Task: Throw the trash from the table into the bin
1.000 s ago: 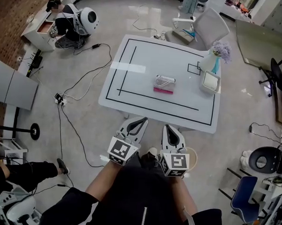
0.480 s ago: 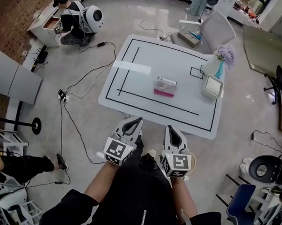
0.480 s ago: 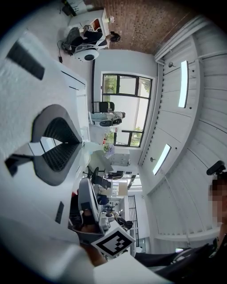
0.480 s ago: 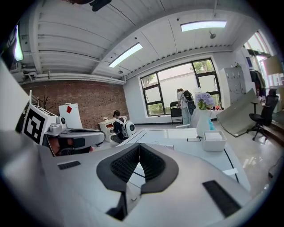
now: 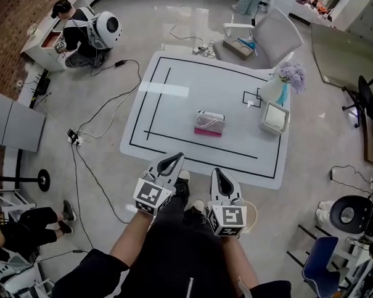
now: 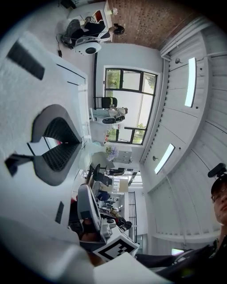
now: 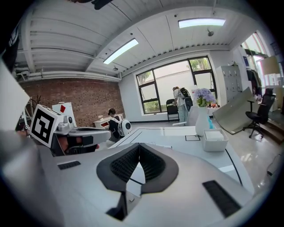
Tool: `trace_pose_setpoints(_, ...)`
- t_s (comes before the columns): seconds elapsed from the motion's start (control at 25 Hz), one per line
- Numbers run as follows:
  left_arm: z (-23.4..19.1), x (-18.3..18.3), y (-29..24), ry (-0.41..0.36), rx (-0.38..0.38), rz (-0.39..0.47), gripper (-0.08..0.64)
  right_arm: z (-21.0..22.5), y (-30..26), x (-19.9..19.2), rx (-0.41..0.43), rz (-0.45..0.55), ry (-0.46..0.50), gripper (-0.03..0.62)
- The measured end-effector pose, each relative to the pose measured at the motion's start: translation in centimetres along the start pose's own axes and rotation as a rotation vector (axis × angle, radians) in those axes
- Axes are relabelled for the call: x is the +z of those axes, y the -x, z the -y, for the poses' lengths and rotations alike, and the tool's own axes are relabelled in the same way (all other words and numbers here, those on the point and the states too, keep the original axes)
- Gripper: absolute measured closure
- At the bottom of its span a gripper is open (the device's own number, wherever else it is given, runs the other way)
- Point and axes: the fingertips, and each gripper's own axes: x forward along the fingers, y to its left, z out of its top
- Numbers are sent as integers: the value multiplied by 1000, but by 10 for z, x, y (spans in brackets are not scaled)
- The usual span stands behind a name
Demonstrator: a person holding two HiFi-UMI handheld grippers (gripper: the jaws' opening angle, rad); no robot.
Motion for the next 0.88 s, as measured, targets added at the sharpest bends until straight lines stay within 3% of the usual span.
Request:
trace_pose_setpoints(0.28, -25, -8, -48, -80, -64, -53, 552, 16, -38, 12, -39, -28, -5, 583)
trace_pose_setpoints(0.48, -41, -7, -81, -1, -109, -48, 552, 25, -61, 14, -53, -54, -4, 583)
trace_pose_setpoints(0.76, -55, -22, -119, -28, -226, -91, 549, 34, -77, 15, -97, -80, -46, 583)
trace_pose_setpoints(0.88, -58, -26, -132, -14, -262, -108, 498, 37, -84, 13, -108, -97, -68, 583)
